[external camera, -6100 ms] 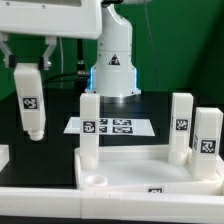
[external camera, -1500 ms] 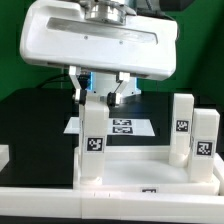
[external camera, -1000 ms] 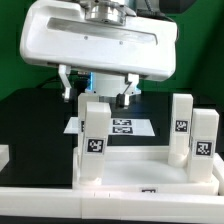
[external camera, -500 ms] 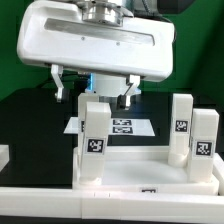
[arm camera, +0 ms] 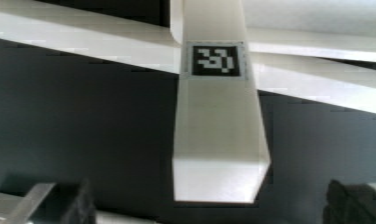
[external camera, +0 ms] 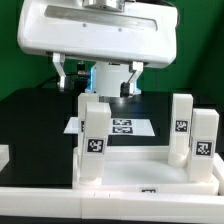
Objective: Assemble desk
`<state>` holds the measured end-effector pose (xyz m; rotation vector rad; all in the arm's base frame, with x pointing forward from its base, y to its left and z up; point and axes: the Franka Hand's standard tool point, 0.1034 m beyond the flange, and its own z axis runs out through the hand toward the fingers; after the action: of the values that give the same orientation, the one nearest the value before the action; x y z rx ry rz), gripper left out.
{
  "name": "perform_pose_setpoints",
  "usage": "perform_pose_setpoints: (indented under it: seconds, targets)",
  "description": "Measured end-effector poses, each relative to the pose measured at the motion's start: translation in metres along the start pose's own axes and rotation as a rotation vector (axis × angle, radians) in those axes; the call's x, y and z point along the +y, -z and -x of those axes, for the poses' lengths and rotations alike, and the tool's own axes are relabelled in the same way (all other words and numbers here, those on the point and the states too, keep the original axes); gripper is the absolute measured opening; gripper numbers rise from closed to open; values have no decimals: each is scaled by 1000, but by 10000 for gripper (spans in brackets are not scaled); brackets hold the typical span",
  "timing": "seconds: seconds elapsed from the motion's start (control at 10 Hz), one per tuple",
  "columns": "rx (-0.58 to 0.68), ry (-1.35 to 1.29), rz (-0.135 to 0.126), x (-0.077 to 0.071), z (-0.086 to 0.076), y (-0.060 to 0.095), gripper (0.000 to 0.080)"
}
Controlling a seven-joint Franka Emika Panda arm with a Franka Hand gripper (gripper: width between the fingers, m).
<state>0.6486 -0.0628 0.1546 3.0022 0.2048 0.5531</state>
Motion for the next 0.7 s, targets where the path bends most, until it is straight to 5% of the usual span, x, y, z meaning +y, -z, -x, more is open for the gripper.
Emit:
perform_pose_setpoints:
  seconds: [0.3,0.7]
  targets:
    - [-192,-15,-50,-7,7,-9,649]
    - [-370,-32,-52,4,8,-18,649]
